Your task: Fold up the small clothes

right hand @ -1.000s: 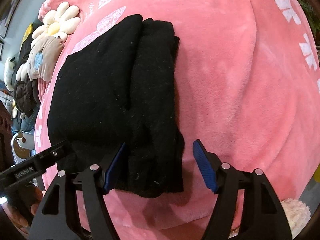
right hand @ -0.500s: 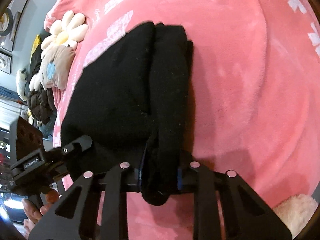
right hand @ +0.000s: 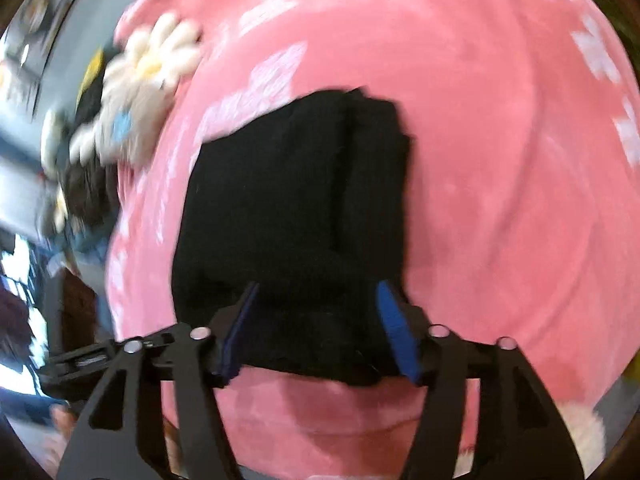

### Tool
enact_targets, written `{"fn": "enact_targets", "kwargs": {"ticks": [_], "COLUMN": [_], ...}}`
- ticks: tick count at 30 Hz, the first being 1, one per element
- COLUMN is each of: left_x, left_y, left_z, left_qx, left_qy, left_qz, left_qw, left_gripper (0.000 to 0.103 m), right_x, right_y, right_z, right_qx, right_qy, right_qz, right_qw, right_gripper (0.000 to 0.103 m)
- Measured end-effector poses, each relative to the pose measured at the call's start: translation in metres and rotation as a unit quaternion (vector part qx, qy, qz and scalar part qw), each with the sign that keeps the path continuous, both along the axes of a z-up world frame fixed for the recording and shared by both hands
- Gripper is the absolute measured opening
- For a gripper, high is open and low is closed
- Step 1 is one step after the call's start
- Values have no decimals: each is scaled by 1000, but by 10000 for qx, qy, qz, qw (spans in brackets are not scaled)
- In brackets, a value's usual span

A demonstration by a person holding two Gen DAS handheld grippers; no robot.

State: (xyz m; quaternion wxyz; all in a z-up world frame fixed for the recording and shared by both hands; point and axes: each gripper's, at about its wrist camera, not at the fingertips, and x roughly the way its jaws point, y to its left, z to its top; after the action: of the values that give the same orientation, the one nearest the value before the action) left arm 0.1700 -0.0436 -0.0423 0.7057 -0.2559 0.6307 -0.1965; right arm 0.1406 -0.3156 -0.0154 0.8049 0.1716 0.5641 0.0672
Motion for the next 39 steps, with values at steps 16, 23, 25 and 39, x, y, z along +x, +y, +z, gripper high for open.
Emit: {"fn": "enact_targets", "kwargs": {"ticks": [16,23,25,39], "left_x": [10,12,11,-8], "left_y": [-10,-8,-8,-15], "left_z": [-31,-32,-32,-2], "left_qx": [209,213,229,296], "left_qy": [167,279,283,-201], "left_qz": [-1283,-1248,-1245,-1391], "left_qw": [9914,9916,9916,9896], "left_gripper": [12,13,15,35], "right_x": [21,86,90,-4], "right_y": [-47,-3,-7,-27], "right_z": [15,-13,9,-11], "right_qx": [857,281,140,234], "right_qy": [-107,-17,-418,159], "right_qz": [-9,561,490,131], "right_qw": [9963,9980,9978,9995], "right_gripper": [47,10,4,33]}}
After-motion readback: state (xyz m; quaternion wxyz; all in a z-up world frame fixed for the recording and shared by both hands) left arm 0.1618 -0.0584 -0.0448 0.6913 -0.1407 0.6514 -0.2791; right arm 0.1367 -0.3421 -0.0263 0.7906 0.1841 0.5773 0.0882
